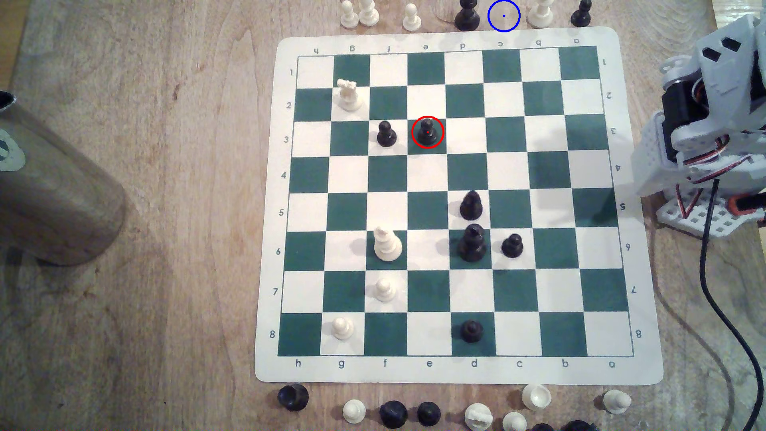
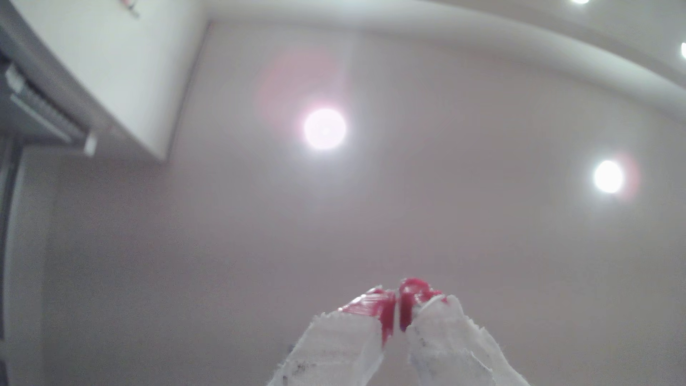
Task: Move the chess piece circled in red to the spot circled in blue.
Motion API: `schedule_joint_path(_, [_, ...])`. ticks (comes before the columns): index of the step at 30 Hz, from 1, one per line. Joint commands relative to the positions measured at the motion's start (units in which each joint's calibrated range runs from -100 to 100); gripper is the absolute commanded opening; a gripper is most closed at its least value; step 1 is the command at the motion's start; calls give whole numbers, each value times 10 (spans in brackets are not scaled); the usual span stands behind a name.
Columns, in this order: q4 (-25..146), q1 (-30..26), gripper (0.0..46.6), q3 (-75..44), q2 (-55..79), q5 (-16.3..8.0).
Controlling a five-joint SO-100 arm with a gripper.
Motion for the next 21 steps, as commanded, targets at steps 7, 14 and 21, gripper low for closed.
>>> schedule_joint_path(7, [313,10,2,-67,1,1])
schedule_joint_path(14, [784,21,2,-252,1,-1])
schedule_joint_path(21, [1111,26,25,-290,1,-5])
